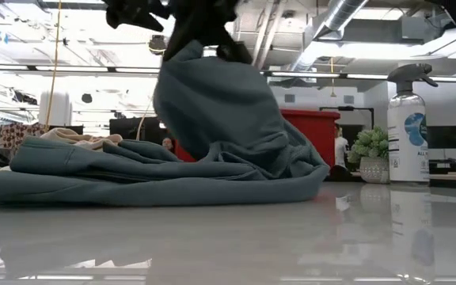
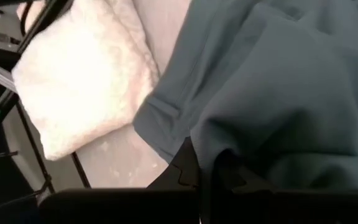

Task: Fold Laundry from Bin
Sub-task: Fold the blue pants

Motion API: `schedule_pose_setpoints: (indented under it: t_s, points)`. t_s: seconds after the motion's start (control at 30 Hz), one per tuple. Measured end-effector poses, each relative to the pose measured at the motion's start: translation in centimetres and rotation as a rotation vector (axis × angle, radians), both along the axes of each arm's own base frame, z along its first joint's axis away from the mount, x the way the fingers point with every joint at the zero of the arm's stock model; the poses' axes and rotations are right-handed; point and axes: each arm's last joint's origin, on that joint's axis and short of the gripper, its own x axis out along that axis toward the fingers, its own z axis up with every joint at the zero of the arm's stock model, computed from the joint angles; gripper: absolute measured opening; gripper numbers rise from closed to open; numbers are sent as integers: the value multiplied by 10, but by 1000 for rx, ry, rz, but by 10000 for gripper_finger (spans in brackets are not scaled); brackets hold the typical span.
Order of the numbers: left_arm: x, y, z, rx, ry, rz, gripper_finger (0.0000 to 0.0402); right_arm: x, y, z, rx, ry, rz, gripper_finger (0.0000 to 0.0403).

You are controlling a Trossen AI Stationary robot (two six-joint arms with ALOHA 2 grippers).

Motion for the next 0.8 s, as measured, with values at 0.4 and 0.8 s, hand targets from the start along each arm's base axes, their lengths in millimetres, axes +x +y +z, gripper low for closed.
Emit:
schedule_pose_setpoints:
  t_s: [0.4,0.8]
  points:
    - [-13,1,5,34,10,21,219,23,3,-6,-16,-114,29,27]
    - [-15,1,3,33,32,20,219,26,28,1,-206,-254,228,146]
